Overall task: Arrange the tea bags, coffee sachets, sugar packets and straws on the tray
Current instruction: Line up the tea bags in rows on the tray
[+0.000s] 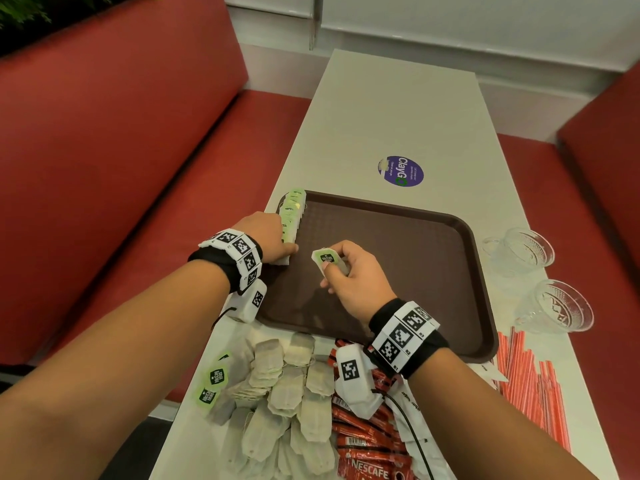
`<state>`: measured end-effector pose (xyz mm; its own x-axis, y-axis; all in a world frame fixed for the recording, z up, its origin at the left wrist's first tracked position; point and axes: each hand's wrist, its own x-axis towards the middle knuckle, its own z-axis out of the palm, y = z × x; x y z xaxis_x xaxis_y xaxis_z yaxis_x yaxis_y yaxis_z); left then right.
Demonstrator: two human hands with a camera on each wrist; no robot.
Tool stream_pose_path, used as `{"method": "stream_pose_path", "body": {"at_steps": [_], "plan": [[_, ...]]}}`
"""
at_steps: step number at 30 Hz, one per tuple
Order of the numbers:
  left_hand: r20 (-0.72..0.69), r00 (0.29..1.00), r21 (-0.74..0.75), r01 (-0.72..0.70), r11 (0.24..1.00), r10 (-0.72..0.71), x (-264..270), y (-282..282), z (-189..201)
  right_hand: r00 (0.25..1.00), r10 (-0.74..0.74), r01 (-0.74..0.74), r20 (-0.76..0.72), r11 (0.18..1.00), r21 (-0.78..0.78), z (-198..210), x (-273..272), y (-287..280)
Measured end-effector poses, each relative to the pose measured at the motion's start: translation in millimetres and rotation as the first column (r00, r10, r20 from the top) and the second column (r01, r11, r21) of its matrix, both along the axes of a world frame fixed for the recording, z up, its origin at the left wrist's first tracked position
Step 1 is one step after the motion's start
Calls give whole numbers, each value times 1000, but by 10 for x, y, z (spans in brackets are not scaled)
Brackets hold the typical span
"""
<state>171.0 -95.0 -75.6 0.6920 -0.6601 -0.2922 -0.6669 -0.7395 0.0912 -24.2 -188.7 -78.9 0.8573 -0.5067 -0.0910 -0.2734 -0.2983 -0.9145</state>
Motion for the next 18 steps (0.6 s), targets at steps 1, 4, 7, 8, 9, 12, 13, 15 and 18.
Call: {"method": "stream_pose_path", "body": {"at_steps": [1,4,7,8,9,12,13,15,18], "plan": [[-15,1000,-54,-9,999,8,-23,27,35,1000,-1,1,3,1000,-2,4,3,-6],[-155,986,-380,-6,925,-57,-169,147,194,1000,-1,1,14,1000,10,2,18,-24],[-279,924,-586,51,809,-261,-395,278,390,999,3,-3,35,1000,-16,-15,32,-33],[-263,911,-591,109,799,-319,-449,311,434,999,10,-9,42,999,-36,-17,38,-25],[-216,907,-581,178,794,-362,-482,334,451,999,18,-15,51,998,-57,-17,44,-12],[-106,916,-582,259,771,-388,-512,378,450,996,28,-25,89,999,-38,-42,58,29],[-100,921,-594,247,765,-376,-509,395,436,994,29,-28,102,1000,-7,-49,51,36],[-120,933,-616,197,763,-338,-483,442,410,994,31,-34,104,999,28,-60,25,26],[-128,957,-622,126,773,-259,-380,523,382,996,79,-78,43,996,-31,-52,-64,-15]]}}
